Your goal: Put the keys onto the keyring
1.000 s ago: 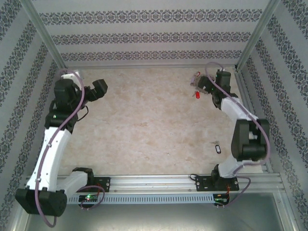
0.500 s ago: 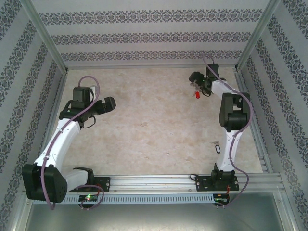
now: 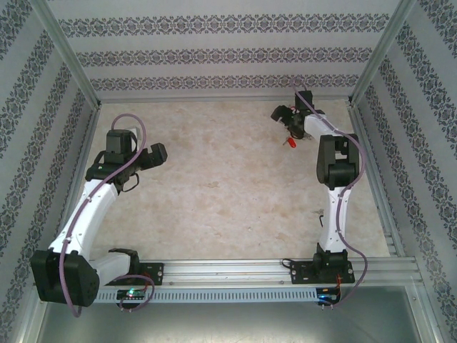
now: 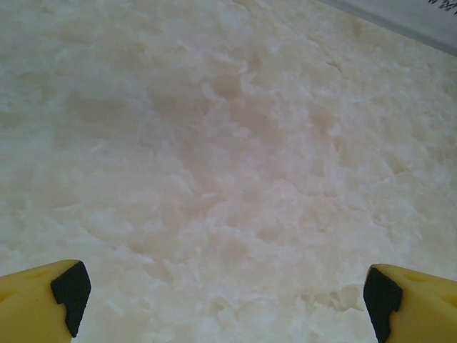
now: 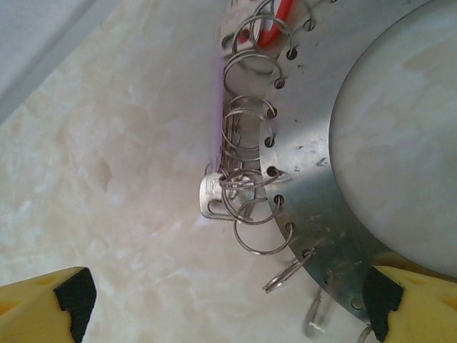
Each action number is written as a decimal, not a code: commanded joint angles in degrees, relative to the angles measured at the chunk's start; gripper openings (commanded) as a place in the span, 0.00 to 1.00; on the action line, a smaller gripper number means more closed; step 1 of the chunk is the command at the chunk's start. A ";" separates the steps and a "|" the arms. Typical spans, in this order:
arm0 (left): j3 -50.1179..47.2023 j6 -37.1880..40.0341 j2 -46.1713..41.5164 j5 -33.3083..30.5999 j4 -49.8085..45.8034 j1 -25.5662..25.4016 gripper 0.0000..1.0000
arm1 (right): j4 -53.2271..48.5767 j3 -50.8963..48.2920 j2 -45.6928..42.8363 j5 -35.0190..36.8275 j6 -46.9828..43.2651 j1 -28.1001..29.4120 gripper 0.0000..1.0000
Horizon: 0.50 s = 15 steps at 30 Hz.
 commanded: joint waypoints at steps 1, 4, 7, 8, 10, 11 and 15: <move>-0.01 0.41 0.77 -0.71 0.56 -0.53 0.99 | -5.78 -0.52 -0.96 2.50 0.43 2.32 0.97; -0.29 -0.21 0.82 -0.97 0.53 -0.50 0.99 | -7.45 -1.68 -2.21 3.34 0.16 4.80 0.97; -0.16 -0.55 0.90 -0.41 0.81 -0.51 0.99 | -9.28 -2.69 -3.68 5.05 -1.24 8.53 0.97; 0.01 -0.58 0.82 -0.19 0.74 -0.52 0.99 | -9.60 -3.31 -4.22 5.66 -1.50 10.18 0.98; -0.07 -0.55 0.69 -0.35 0.55 -0.51 0.99 | -9.93 -4.36 -5.22 6.46 -1.20 13.51 0.98; -0.25 -0.71 0.57 -0.53 0.53 -0.52 0.99 | -10.55 -4.81 -5.90 6.67 -0.57 15.31 0.97; -0.26 -0.75 0.48 -0.01 0.73 -0.50 0.99 | -7.85 -10.19 -10.12 6.34 4.32 24.15 0.98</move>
